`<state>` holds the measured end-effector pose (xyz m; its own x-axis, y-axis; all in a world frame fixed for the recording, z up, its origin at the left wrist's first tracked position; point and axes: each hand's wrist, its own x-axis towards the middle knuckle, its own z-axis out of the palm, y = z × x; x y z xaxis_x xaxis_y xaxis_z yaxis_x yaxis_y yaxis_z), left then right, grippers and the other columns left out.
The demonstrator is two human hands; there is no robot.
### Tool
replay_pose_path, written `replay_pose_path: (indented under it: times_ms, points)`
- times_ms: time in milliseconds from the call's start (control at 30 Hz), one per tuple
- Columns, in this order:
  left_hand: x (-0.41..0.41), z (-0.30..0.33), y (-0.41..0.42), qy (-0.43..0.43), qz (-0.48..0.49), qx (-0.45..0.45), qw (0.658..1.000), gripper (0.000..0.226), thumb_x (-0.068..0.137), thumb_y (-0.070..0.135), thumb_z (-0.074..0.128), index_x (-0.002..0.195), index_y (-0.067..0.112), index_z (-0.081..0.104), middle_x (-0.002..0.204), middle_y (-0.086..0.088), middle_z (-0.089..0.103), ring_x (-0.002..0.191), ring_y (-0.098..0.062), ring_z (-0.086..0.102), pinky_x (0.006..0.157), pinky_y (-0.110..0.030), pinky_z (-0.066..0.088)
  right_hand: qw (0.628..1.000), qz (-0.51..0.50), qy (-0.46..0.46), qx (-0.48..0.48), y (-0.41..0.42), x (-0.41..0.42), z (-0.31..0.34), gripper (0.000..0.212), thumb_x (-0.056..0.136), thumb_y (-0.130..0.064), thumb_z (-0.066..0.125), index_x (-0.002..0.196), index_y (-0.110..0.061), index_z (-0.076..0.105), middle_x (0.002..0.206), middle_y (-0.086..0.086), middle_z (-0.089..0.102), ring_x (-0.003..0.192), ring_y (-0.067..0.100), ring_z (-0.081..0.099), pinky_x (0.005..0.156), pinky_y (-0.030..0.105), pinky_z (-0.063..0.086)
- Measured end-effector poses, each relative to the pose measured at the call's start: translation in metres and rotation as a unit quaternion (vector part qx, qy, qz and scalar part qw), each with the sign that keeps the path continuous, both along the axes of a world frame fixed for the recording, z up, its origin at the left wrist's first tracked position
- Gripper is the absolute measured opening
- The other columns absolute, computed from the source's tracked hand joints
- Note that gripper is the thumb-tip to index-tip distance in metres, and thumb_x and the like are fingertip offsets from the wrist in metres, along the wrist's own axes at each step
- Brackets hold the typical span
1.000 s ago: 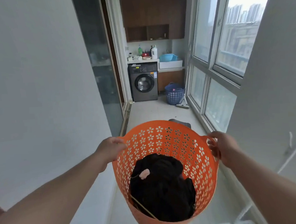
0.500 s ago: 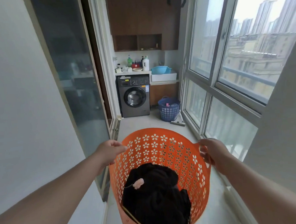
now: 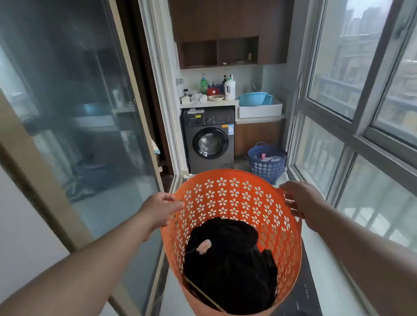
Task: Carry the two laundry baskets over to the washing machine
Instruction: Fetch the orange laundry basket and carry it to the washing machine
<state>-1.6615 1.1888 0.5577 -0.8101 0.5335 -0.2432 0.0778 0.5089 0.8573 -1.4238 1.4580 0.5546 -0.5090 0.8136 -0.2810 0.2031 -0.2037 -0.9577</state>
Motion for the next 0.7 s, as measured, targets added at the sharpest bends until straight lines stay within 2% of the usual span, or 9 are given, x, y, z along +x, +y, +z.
replay_pose_path:
  times_ms: [167, 300, 433, 567, 667, 700]
  points:
    - [-0.129, -0.021, 0.086, 0.002, -0.020, 0.001, 1.000, 0.030, 0.085, 0.037, 0.075, 0.109, 0.023, 0.063, 0.096, -0.003, 0.062, 0.075, -0.017, 0.053, 0.067, -0.035, 0.050, 1.000, -0.007, -0.009, 0.011, 0.078, -0.120, -0.014, 0.012, 0.089, -0.018, 0.063, 0.092, -0.007, 0.067, 0.074, 0.009, 0.062, 0.058, 0.020, 0.054, 0.057, 0.031, 0.041]
    - [-0.236, -0.044, 0.158, -0.009, -0.057, 0.006, 0.998, 0.027, 0.085, 0.037, 0.076, 0.105, 0.023, 0.065, 0.097, -0.001, 0.063, 0.076, -0.016, 0.055, 0.069, -0.035, 0.051, 0.999, -0.034, -0.024, 0.005, 0.128, -0.217, -0.038, 0.010, 0.090, -0.016, 0.064, 0.094, -0.007, 0.065, 0.069, 0.006, 0.058, 0.053, 0.017, 0.050, 0.053, 0.029, 0.038]
    - [-0.333, -0.048, 0.216, -0.025, -0.091, -0.028, 0.995, 0.032, 0.081, 0.039, 0.078, 0.105, 0.025, 0.063, 0.102, -0.004, 0.065, 0.072, -0.015, 0.052, 0.066, -0.032, 0.048, 0.997, -0.053, -0.054, -0.006, 0.177, -0.299, -0.041, 0.020, 0.090, -0.015, 0.065, 0.101, 0.001, 0.070, 0.071, 0.007, 0.060, 0.050, 0.017, 0.052, 0.047, 0.026, 0.040]
    - [-0.414, -0.037, 0.275, -0.010, -0.099, -0.035, 0.994, 0.037, 0.074, 0.041, 0.081, 0.102, 0.027, 0.063, 0.105, -0.008, 0.067, 0.070, -0.017, 0.054, 0.064, -0.032, 0.048, 0.995, -0.070, -0.066, 0.001, 0.224, -0.361, -0.033, 0.014, 0.095, -0.013, 0.063, 0.099, -0.001, 0.069, 0.057, 0.000, 0.062, 0.038, 0.011, 0.054, 0.040, 0.019, 0.038]
    - [-0.470, -0.039, 0.328, -0.006, -0.116, -0.039, 0.993, 0.035, 0.077, 0.040, 0.080, 0.104, 0.026, 0.062, 0.108, -0.007, 0.066, 0.089, -0.028, 0.068, 0.078, -0.044, 0.058, 0.994, -0.084, -0.073, -0.001, 0.273, -0.413, -0.040, 0.018, 0.095, -0.015, 0.063, 0.103, 0.000, 0.069, 0.061, 0.002, 0.066, 0.041, 0.012, 0.058, 0.044, 0.021, 0.040]
    - [-0.487, -0.043, 0.345, -0.005, -0.112, -0.039, 0.993, 0.035, 0.077, 0.040, 0.080, 0.104, 0.027, 0.062, 0.111, -0.007, 0.067, 0.092, -0.029, 0.069, 0.078, -0.044, 0.058, 0.994, -0.079, -0.078, -0.001, 0.288, -0.429, -0.044, 0.021, 0.095, -0.017, 0.063, 0.105, 0.001, 0.069, 0.065, 0.003, 0.067, 0.043, 0.012, 0.059, 0.044, 0.022, 0.041]
